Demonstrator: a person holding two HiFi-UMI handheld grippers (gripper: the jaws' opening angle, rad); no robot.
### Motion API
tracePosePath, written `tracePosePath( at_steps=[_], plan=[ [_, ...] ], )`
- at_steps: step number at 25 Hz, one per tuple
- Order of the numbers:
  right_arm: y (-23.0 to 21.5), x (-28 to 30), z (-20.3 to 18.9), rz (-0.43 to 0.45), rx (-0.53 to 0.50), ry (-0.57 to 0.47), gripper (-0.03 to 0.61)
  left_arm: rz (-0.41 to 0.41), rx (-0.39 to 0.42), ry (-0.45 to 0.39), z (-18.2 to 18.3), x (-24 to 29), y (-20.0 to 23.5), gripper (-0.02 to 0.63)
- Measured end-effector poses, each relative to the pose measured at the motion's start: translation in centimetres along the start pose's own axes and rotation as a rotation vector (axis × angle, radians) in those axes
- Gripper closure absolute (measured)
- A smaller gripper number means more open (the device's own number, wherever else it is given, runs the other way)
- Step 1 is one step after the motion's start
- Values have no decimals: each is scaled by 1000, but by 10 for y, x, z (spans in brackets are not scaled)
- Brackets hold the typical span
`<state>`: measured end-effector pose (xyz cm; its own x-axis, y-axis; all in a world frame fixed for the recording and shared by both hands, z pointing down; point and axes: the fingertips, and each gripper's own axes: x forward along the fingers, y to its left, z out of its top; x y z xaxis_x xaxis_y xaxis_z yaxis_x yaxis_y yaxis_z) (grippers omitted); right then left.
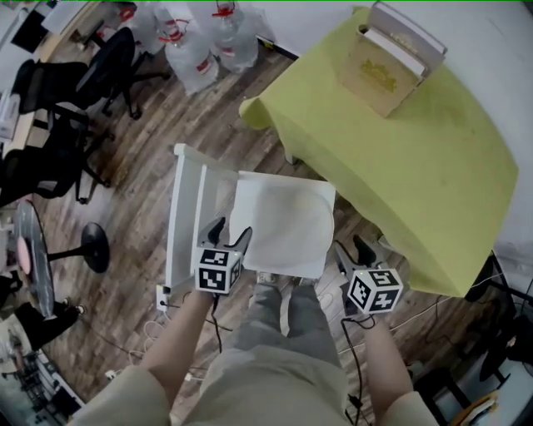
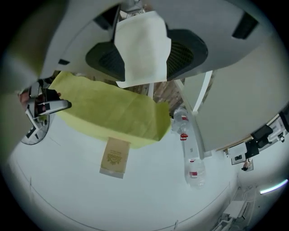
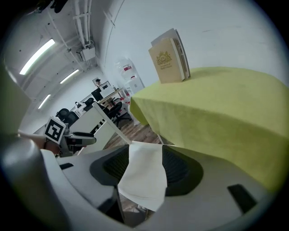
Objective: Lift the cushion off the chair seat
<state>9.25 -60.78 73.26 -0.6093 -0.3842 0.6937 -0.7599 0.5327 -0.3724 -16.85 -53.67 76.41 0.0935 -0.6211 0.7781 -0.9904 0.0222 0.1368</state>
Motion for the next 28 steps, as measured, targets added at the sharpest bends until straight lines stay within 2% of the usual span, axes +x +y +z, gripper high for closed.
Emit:
tracePosePath(
  at_steps=[4, 9, 15, 19, 24, 28],
  plan=[
    [-19, 31, -33, -13, 22, 43, 334, 5, -23, 46, -32, 34, 9, 331],
    [-40, 70, -66, -26, 58, 89, 334, 12, -121, 97, -72, 75, 23, 330],
    [-61, 112, -106, -39, 73, 147, 333, 60, -152, 168, -119, 115, 41, 321],
    [-83, 148, -133, -50, 83, 176, 324, 83, -211, 195, -150, 150, 57, 318],
    [-95, 183, -165, -32, 69, 230, 263, 99, -271, 220, -177, 176, 71, 310],
    [-113, 207, -187, -70, 81, 247, 238, 141, -335, 217, -197, 194, 88, 305]
  ],
)
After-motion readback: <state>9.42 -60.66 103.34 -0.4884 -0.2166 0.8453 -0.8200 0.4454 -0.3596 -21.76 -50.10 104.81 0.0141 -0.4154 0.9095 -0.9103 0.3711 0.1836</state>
